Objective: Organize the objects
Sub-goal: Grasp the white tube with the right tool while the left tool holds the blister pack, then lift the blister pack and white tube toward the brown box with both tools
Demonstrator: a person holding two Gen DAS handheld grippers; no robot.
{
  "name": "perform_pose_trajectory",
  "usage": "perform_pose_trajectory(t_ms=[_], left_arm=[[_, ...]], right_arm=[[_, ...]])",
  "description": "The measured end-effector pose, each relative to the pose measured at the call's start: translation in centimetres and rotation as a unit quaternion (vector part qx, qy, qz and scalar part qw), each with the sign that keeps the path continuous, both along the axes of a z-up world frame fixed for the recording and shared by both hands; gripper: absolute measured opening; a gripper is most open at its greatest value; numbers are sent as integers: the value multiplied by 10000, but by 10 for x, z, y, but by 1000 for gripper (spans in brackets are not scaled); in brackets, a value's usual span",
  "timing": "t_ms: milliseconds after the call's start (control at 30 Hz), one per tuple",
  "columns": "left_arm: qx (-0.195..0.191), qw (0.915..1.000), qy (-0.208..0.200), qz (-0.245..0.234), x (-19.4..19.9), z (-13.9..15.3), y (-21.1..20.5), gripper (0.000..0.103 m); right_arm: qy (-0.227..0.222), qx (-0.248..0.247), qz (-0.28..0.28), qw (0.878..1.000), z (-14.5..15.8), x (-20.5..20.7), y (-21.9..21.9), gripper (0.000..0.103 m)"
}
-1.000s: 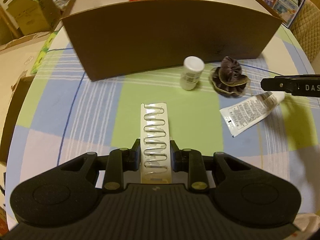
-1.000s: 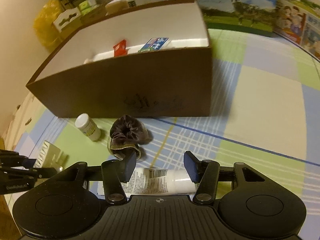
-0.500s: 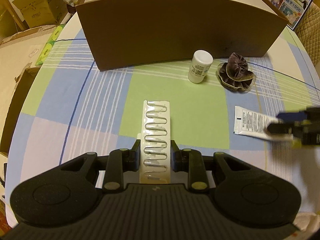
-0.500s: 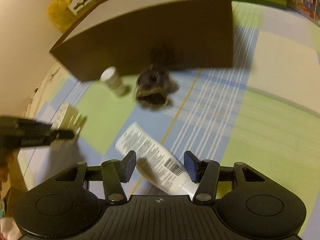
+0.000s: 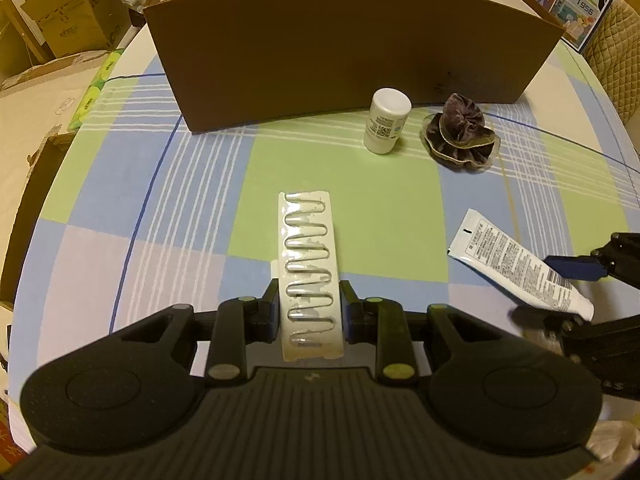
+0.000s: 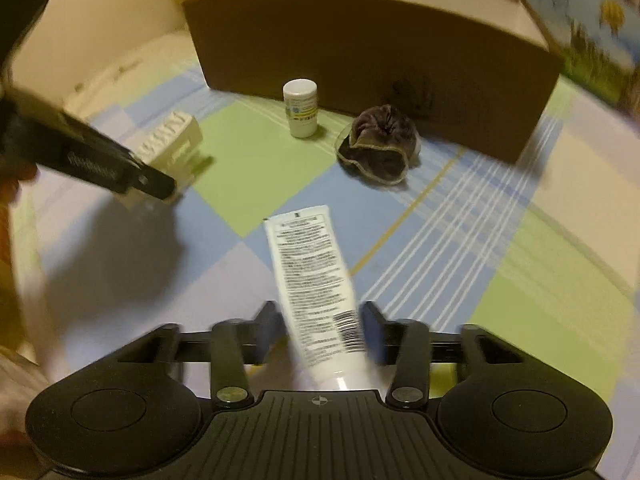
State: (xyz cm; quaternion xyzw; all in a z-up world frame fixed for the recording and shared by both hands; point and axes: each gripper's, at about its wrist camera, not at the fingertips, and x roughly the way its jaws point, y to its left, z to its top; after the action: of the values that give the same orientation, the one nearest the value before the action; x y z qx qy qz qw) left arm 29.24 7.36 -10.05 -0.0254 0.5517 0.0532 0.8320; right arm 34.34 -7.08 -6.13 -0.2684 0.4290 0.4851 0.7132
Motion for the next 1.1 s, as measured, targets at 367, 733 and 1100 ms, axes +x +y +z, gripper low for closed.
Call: perform_pose_trajectory(t_ms=[367,733,1100], left_arm=[[-97,9999,-84,30,-6,4,2,26],[9,9998,-195,-23,13,4,1,28],[2,9997,-242,-87,12,3,-1,23]], right_arm=[[7,-53,-805,9967,4,20,-25,38],[-80,-55,-1842,9828,6,50,-67,38],[-137,-41,-2055,9786,6,51,-71,38]])
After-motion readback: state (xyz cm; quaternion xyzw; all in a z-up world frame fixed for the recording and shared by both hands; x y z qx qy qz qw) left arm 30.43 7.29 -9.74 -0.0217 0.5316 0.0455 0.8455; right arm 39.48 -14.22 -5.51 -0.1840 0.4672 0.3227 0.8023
